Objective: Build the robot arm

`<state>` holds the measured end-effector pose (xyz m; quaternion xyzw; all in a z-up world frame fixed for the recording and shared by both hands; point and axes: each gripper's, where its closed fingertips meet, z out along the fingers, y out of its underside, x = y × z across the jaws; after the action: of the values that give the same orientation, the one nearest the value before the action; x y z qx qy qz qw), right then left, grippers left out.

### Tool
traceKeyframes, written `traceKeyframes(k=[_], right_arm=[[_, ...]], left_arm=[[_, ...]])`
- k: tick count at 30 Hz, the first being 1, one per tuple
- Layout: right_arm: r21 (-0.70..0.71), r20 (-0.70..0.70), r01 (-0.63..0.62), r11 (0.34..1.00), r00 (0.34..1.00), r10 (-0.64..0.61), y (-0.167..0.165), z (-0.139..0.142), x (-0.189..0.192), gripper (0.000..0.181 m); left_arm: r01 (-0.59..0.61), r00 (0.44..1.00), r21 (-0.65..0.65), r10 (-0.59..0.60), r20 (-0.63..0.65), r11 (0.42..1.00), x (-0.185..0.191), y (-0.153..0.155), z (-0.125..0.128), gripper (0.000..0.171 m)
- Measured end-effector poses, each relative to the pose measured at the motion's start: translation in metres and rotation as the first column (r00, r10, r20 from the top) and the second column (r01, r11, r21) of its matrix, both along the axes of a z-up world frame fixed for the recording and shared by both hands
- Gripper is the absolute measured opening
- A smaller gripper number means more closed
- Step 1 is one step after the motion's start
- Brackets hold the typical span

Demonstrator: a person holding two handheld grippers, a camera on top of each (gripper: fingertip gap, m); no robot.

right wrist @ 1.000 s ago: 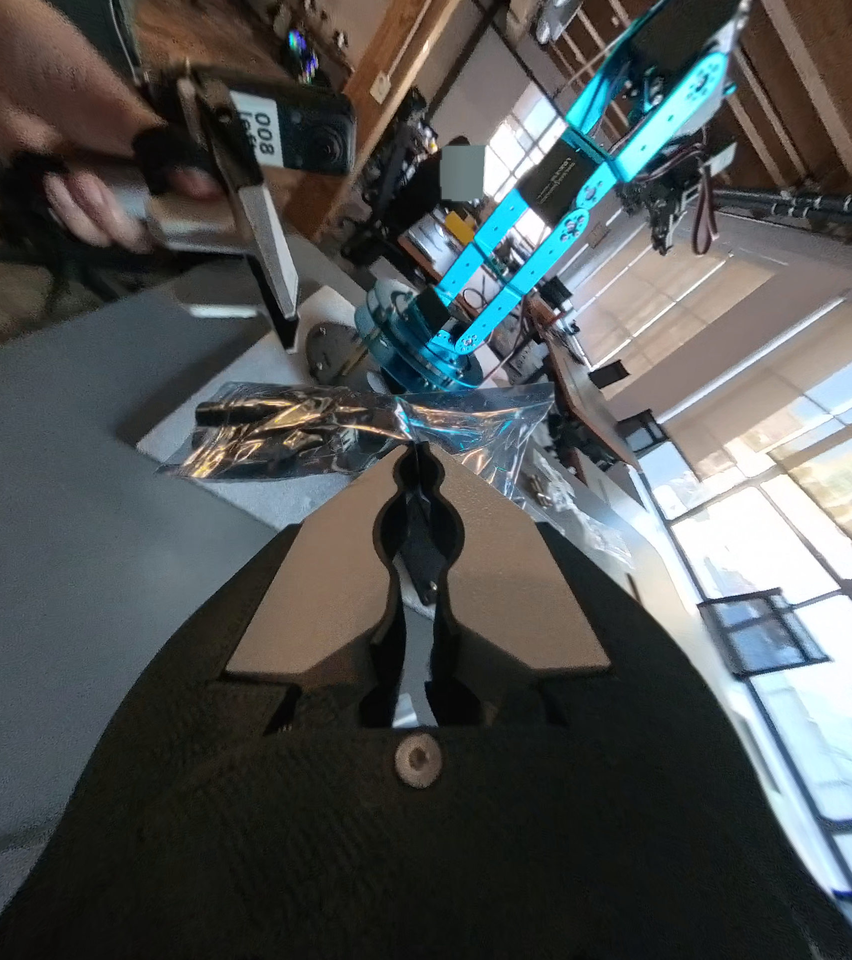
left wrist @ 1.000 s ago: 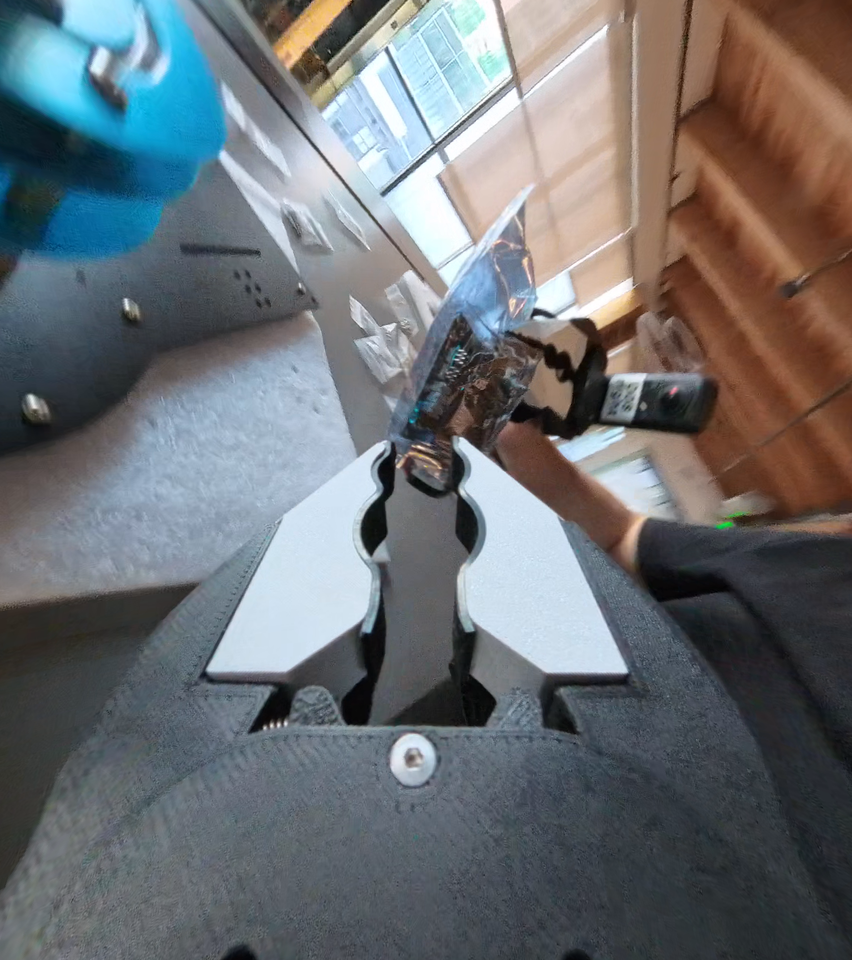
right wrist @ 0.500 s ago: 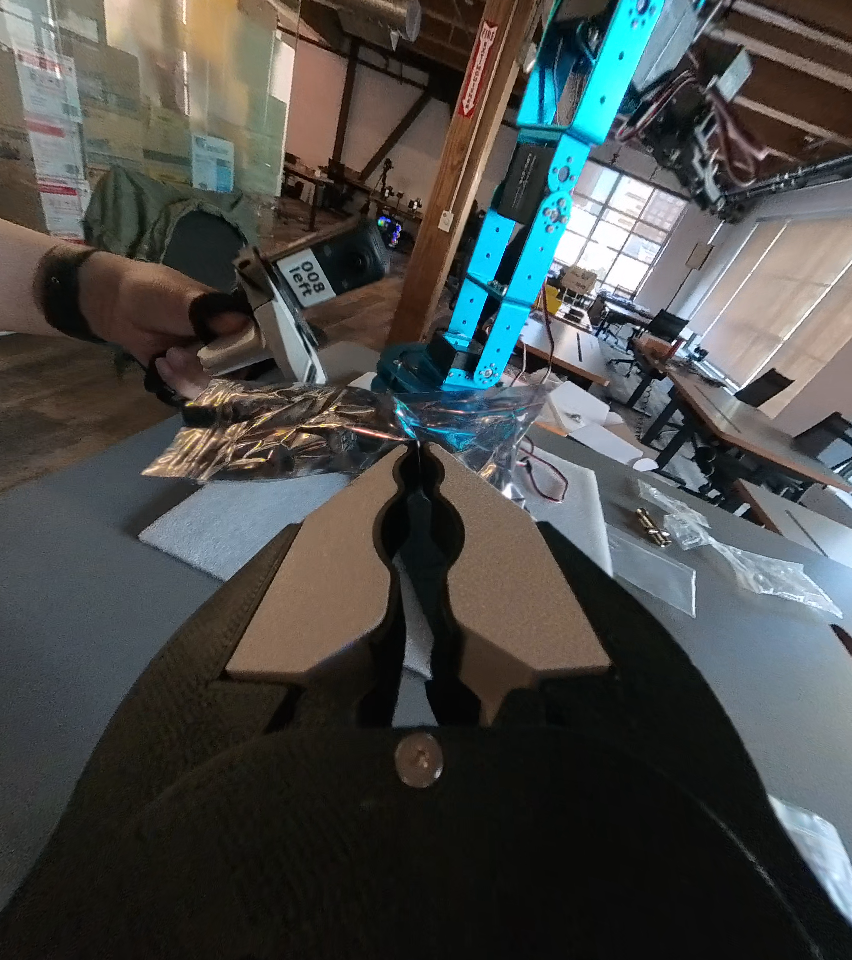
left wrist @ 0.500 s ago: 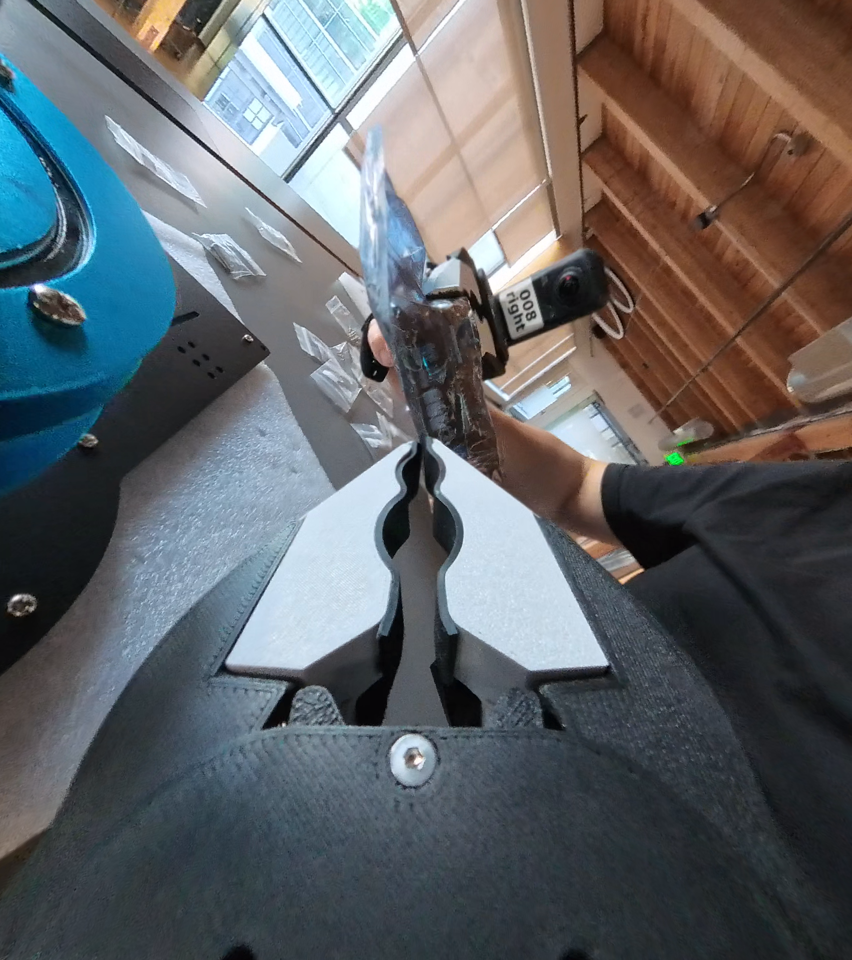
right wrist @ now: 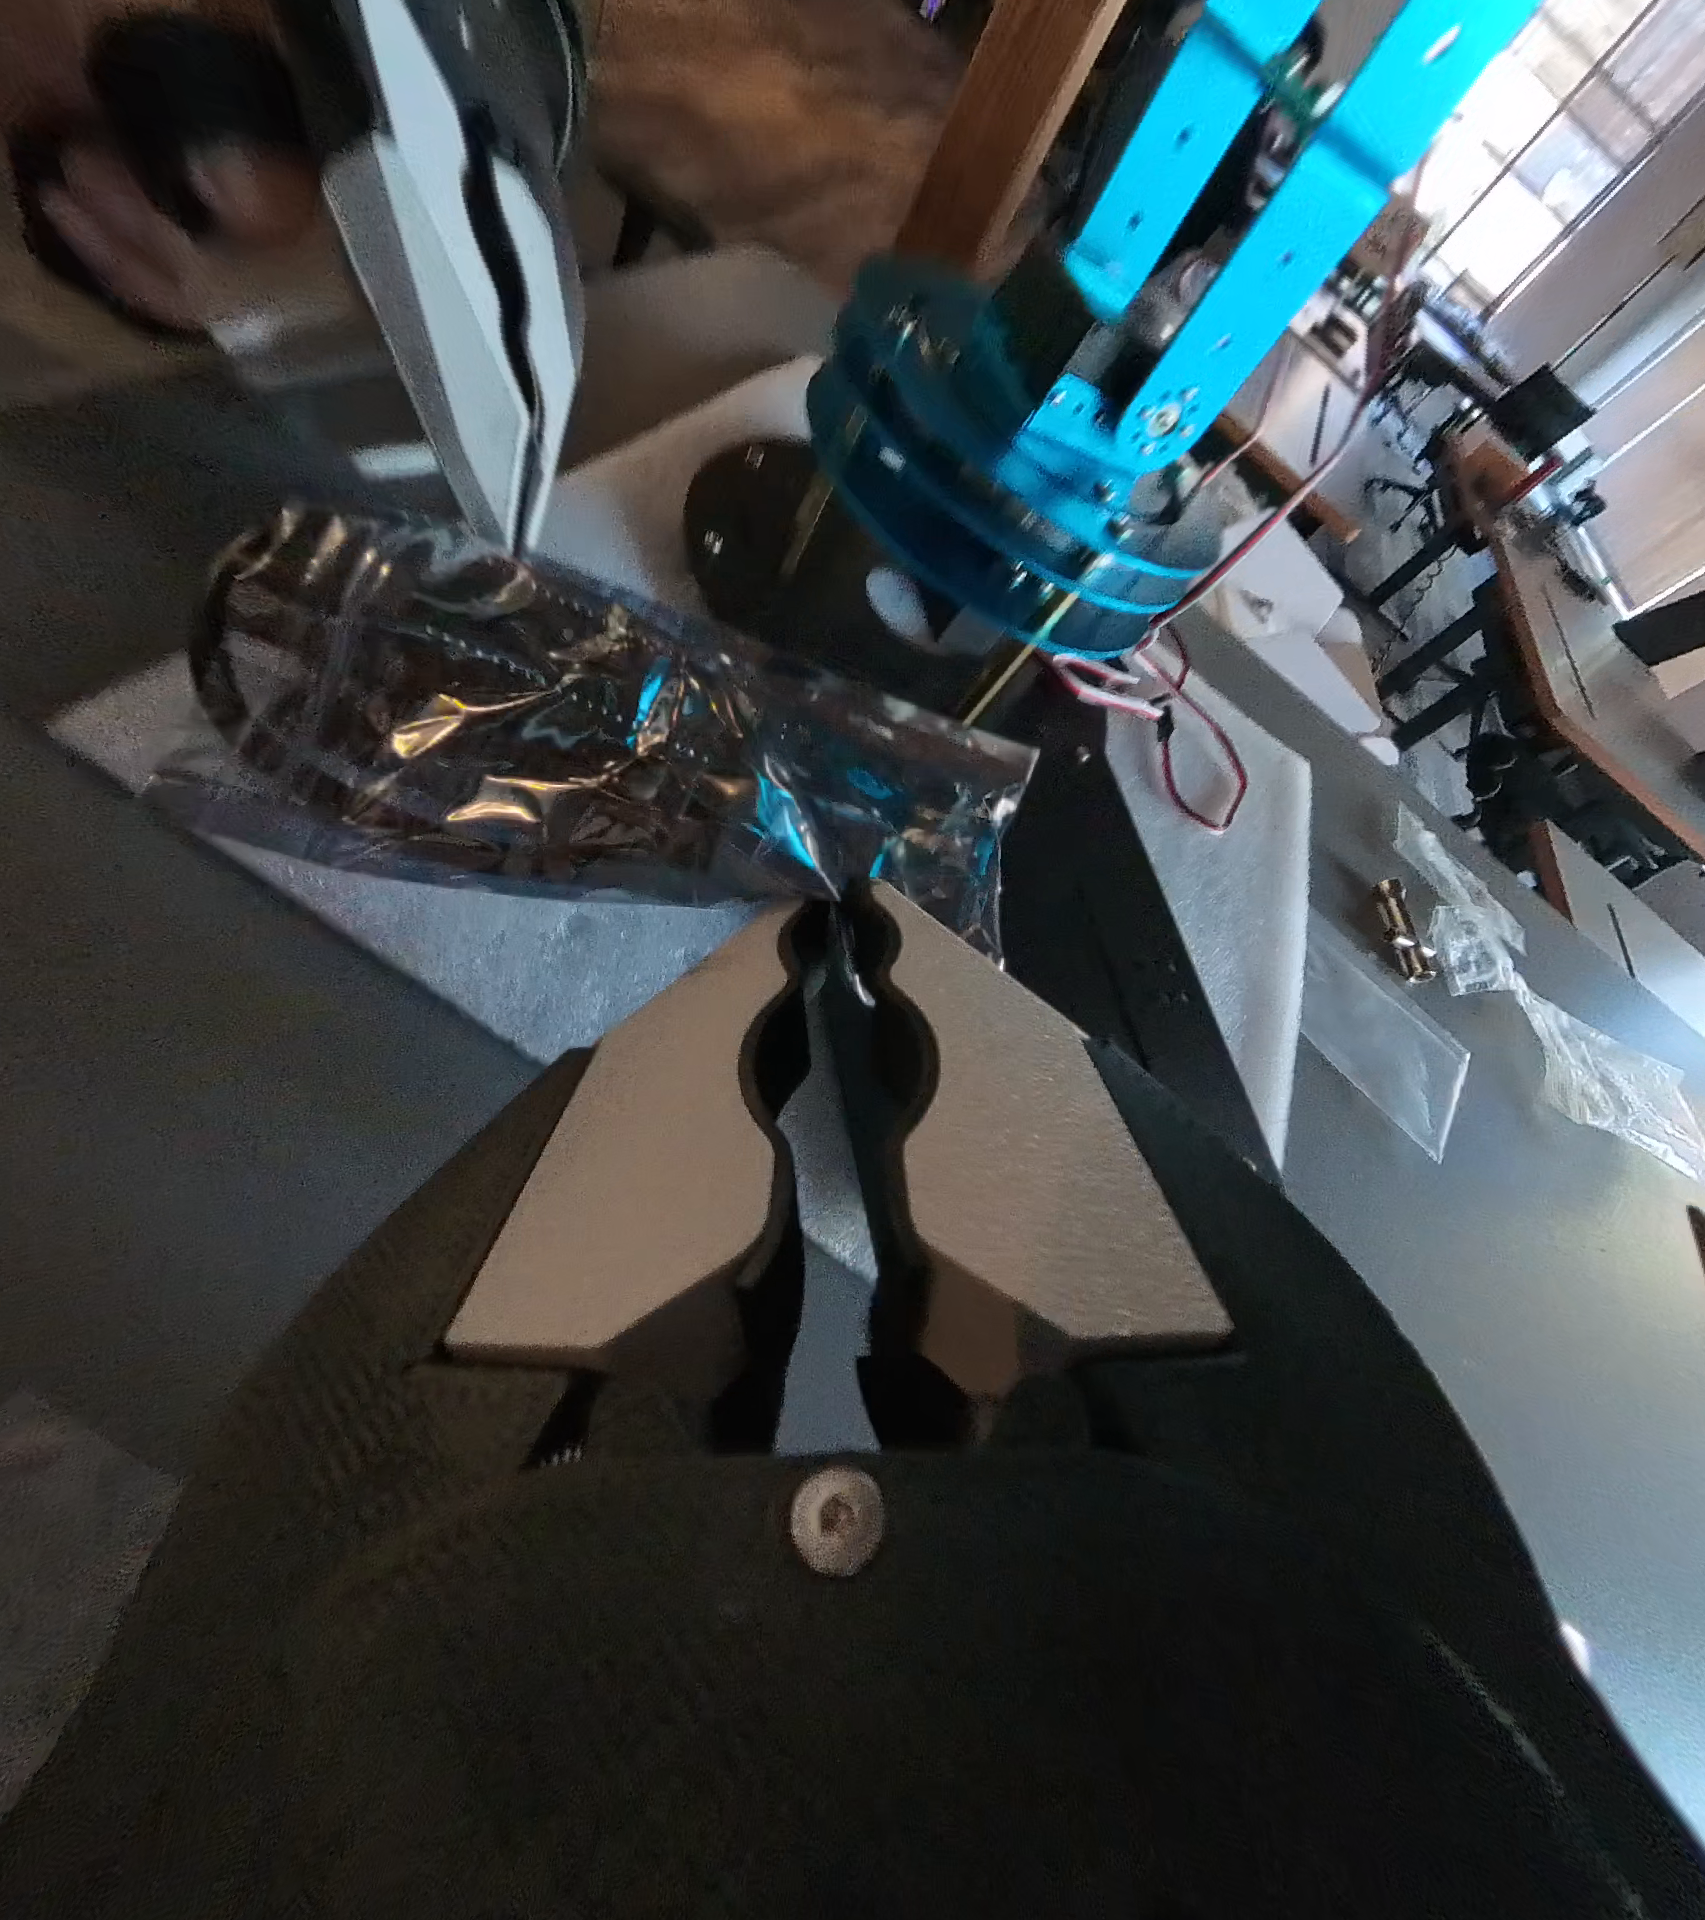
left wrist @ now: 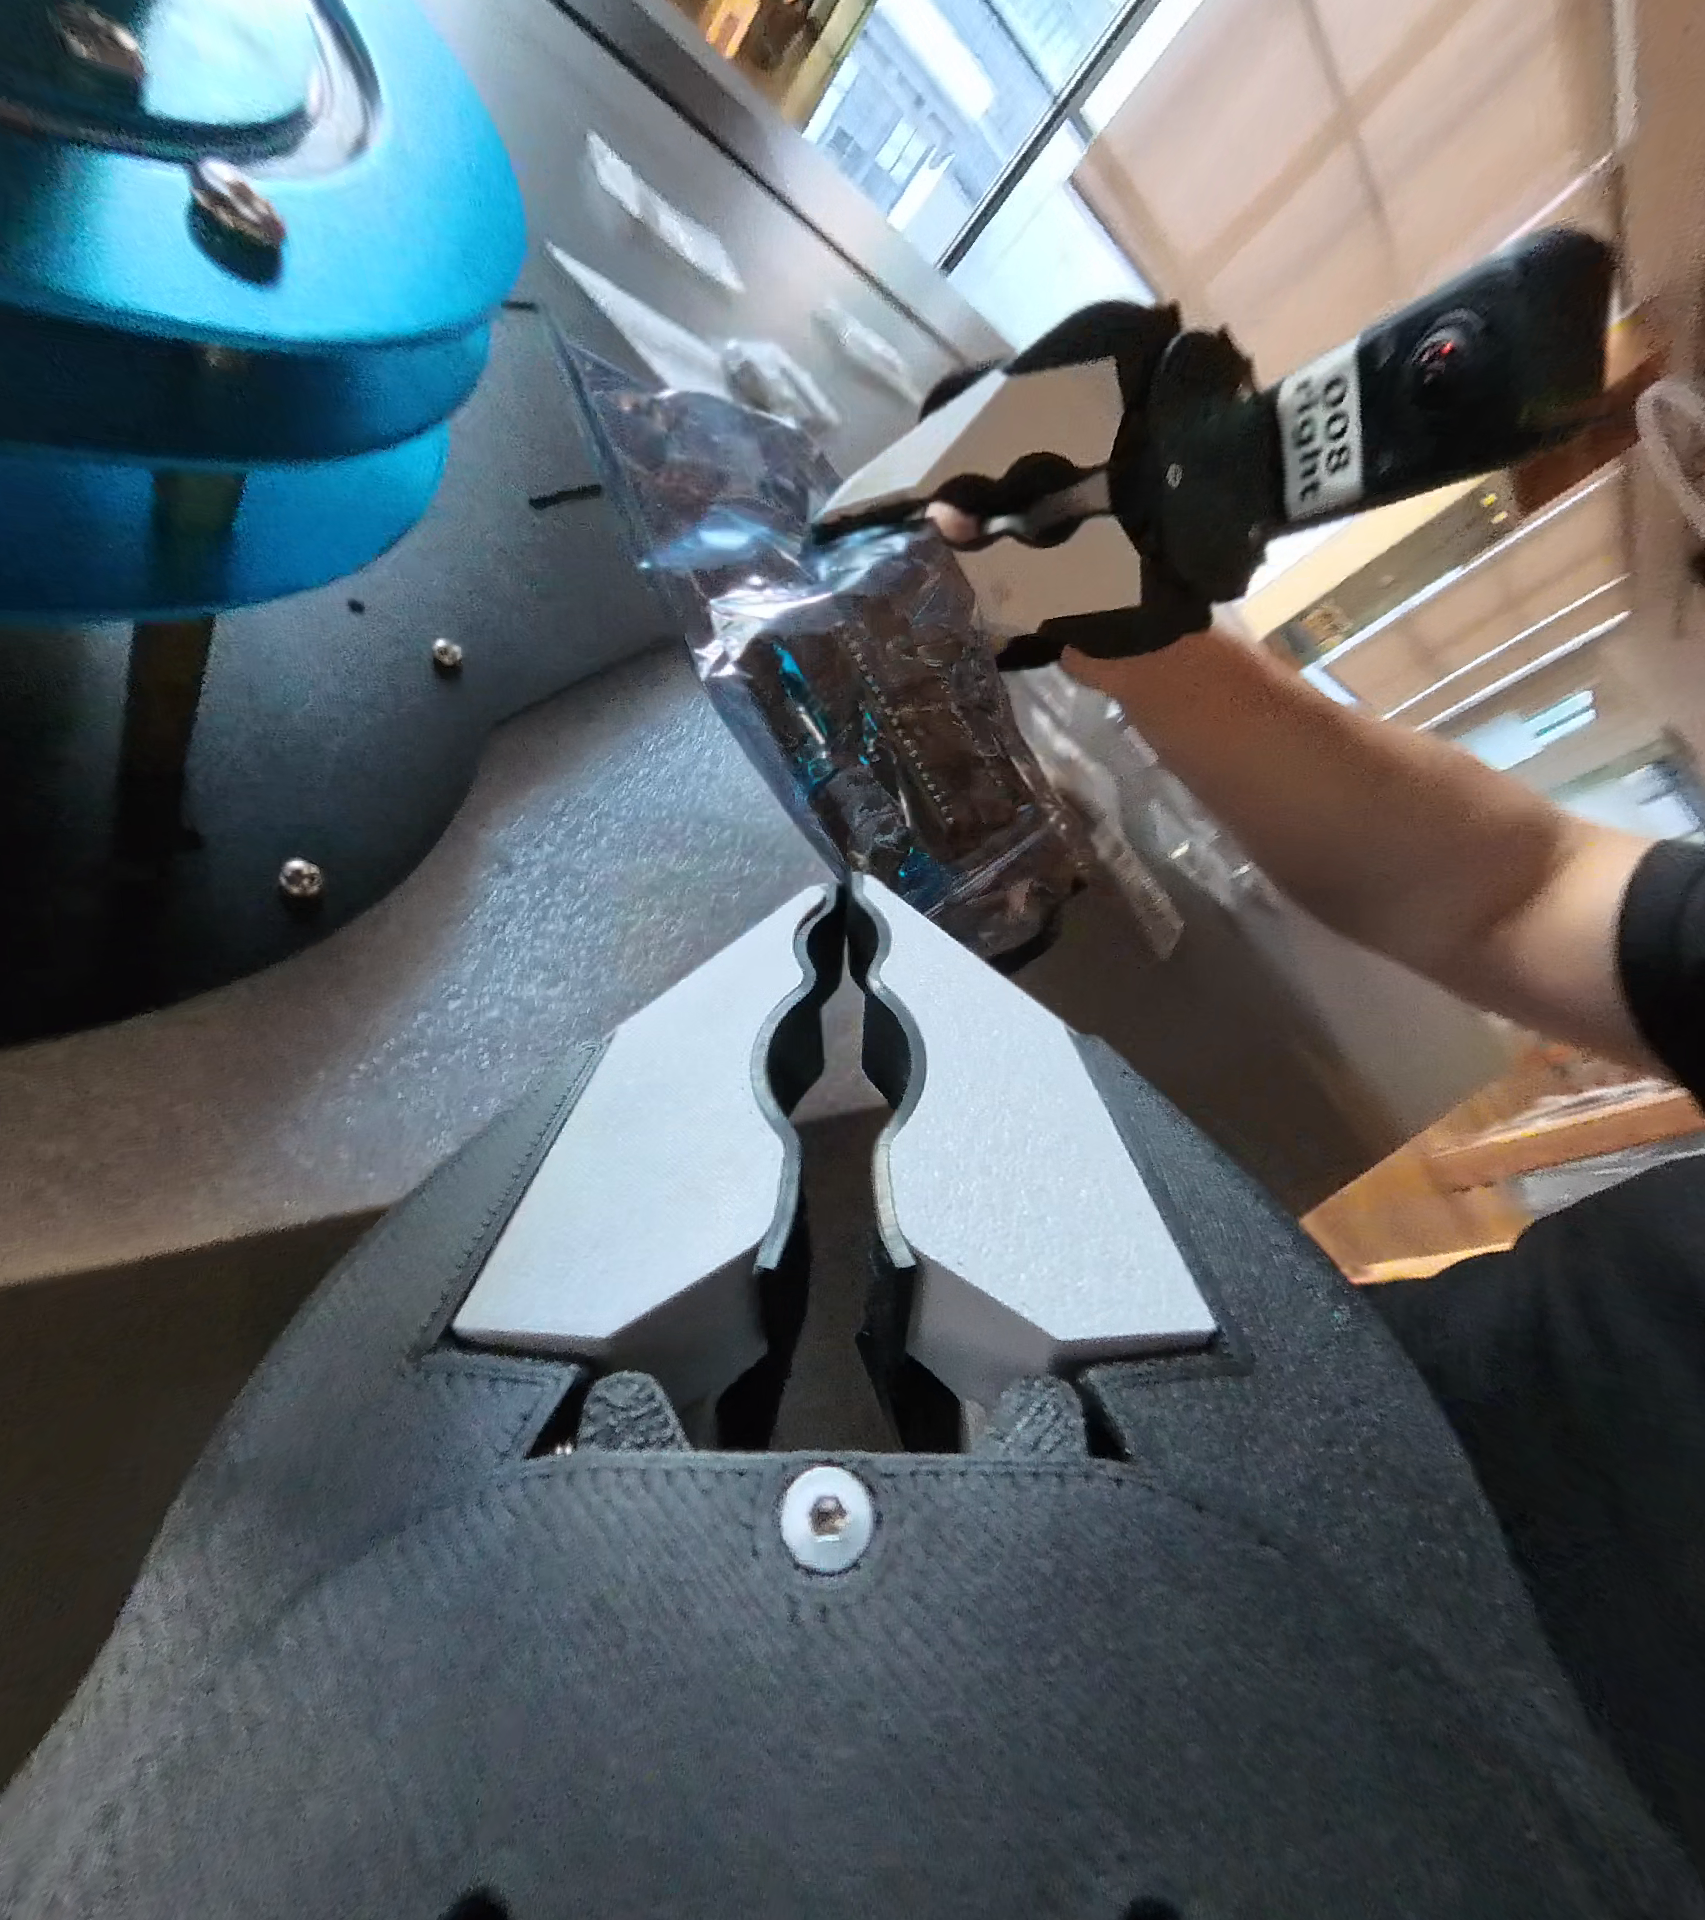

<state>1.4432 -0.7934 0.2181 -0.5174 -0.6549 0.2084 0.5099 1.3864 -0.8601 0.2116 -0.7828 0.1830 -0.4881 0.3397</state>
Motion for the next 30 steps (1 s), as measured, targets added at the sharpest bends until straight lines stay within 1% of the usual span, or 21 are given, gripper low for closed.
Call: traceKeyframes(k=[2, 4, 5, 8, 12, 14, 16, 17, 19, 20, 21, 22, 23, 25, 27, 28, 30], right_arm=[[0.027, 0.069, -0.001, 1.000, 0.998, -0.001, 0.003, -0.012, -0.001, 0.007], [0.052, 0.116, -0.011, 0.999, 0.993, 0.005, 0.004, -0.020, 0.000, 0.015], [0.068, 0.127, -0.019, 0.998, 0.992, 0.010, 0.005, -0.021, 0.000, 0.020], [0.097, 0.174, -0.045, 0.994, 0.984, 0.027, 0.006, -0.022, 0.005, 0.024], [0.137, 0.279, -0.082, 0.987, 0.960, 0.041, 0.007, -0.023, 0.017, 0.029], [0.142, 0.335, -0.057, 0.988, 0.942, 0.006, 0.009, -0.022, 0.028, 0.031], [0.104, 0.357, 0.051, 0.993, 0.930, -0.086, 0.008, -0.018, 0.043, 0.031], [0.067, 0.320, 0.135, 0.989, 0.936, -0.149, 0.003, -0.012, 0.046, 0.031], [-0.077, 0.159, 0.273, 0.959, 0.953, -0.259, -0.024, 0.012, 0.037, 0.030], [-0.155, 0.063, 0.297, 0.942, 0.955, -0.291, -0.043, 0.024, 0.026, 0.030], [-0.204, -0.007, 0.316, 0.927, 0.946, -0.324, -0.060, 0.032, 0.015, 0.030], [-0.213, -0.037, 0.333, 0.918, 0.937, -0.348, -0.073, 0.033, 0.005, 0.030], [-0.199, -0.039, 0.342, 0.918, 0.934, -0.356, -0.085, 0.029, -0.005, 0.030], [-0.126, 0.015, 0.402, 0.907, 0.915, -0.404, -0.093, 0.011, -0.018, 0.030], [-0.072, 0.035, 0.417, 0.906, 0.909, -0.416, -0.100, -0.001, -0.026, 0.026], [-0.061, 0.019, 0.445, 0.893, 0.895, -0.445, -0.099, -0.001, -0.026, 0.024], [-0.054, -0.039, 0.447, 0.893, 0.892, -0.449, -0.101, 0.007, -0.025, 0.018]], left_arm=[[-0.010, 0.999, 0.004, 0.010, -0.034, 1.000, -0.001, -0.002, -0.004, 0.000], [-0.016, 0.999, -0.006, 0.016, -0.045, 1.000, -0.002, -0.004, -0.007, 0.000], [-0.023, 0.999, -0.010, 0.023, -0.046, 1.000, -0.003, -0.005, -0.008, 0.000], [-0.030, 0.999, -0.027, 0.030, -0.021, 0.999, -0.003, -0.005, -0.008, 0.000], [-0.029, 1.000, -0.045, 0.029, -0.001, 0.999, -0.003, -0.003, -0.008, 0.000], [-0.025, 1.000, -0.050, 0.026, 0.001, 0.998, -0.002, -0.003, -0.008, 0.000], [-0.014, 1.000, -0.053, 0.014, -0.001, 0.999, -0.001, -0.003, -0.008, 0.000], [-0.005, 1.000, -0.056, 0.006, 0.002, 0.998, -0.001, -0.003, -0.008, 0.000], [0.010, 1.000, -0.056, -0.010, 0.001, 0.998, -0.001, -0.004, -0.007, 0.000], [0.018, 1.000, -0.048, -0.018, -0.005, 0.999, -0.001, -0.005, -0.007, 0.000], [0.027, 1.000, -0.037, -0.027, -0.011, 0.999, 0.000, -0.006, -0.007, 0.000], [0.037, 0.999, -0.027, -0.037, -0.008, 0.999, 0.000, -0.007, -0.004, 0.000], [0.046, 0.999, -0.020, -0.046, 0.000, 0.999, 0.002, -0.008, 0.000, 0.000], [0.056, 0.998, -0.013, -0.056, 0.010, 0.998, 0.005, -0.009, 0.007, 0.000], [0.052, 0.999, 0.009, -0.052, 0.001, 0.999, 0.009, -0.011, 0.012, 0.000], [0.047, 0.999, 0.022, -0.046, -0.010, 0.999, 0.010, -0.011, 0.013, 0.000], [0.041, 0.999, 0.046, -0.040, -0.019, 0.998, 0.012, -0.013, 0.016, 0.000]])
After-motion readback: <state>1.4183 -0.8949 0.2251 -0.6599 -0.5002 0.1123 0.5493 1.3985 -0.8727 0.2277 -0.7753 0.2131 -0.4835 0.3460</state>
